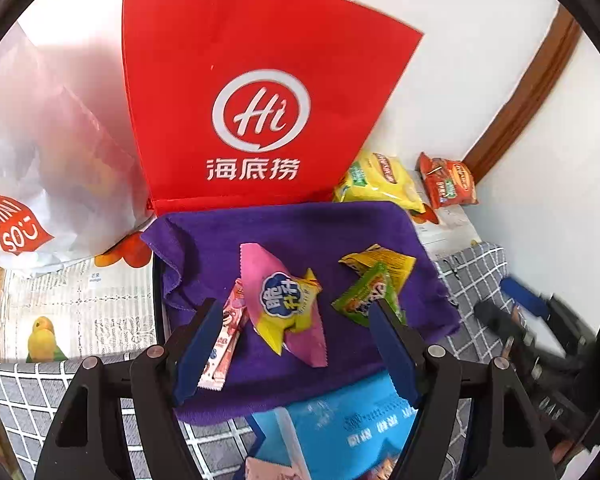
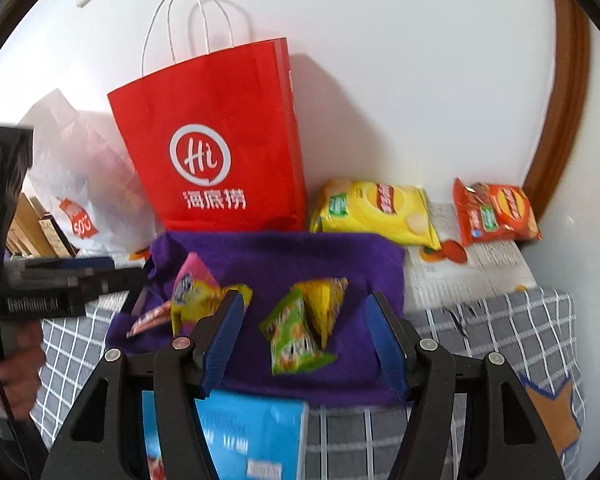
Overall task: Organize snacks
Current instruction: 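Move both open tools back from the towel toward the remaining snacks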
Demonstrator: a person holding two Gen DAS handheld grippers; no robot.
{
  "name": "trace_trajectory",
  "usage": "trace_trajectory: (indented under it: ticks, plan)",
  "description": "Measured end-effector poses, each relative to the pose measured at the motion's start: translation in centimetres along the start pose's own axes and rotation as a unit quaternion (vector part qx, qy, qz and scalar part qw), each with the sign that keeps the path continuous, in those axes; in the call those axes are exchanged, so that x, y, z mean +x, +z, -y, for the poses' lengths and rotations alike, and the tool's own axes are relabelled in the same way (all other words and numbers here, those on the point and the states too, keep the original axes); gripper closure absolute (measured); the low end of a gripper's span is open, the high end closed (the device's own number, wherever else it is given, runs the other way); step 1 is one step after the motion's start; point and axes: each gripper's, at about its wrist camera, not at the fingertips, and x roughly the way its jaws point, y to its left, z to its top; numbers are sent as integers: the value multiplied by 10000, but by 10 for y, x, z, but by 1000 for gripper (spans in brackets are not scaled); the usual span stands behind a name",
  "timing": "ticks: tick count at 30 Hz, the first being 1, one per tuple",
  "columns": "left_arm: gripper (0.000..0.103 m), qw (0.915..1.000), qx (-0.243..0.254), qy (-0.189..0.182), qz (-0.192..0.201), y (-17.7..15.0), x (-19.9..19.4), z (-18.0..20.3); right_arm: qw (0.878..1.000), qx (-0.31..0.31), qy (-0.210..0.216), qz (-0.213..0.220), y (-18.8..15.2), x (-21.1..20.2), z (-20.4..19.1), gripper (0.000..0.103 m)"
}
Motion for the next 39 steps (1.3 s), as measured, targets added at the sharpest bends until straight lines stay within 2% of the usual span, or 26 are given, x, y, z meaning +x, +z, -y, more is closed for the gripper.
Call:
trace_trajectory:
  ticks: [7,15,29,39]
  plan:
    - [29,9996,44,-10,267,-9,-43,10,9997,66,106,-225,-36,-32,-4,40]
    - [29,9994,128,217,251,-51,-70,7,9996,-7,163,-211,-66,-57,-18,40]
    - [29,9989,-352,317,22,-128,-84,-24,9975,-249,551,-364,-109,-73,-55,40]
    - [29,9971,-653,397,-57,-160,-89,-50,9964,-203,685,-454,-126,-73,-66,40]
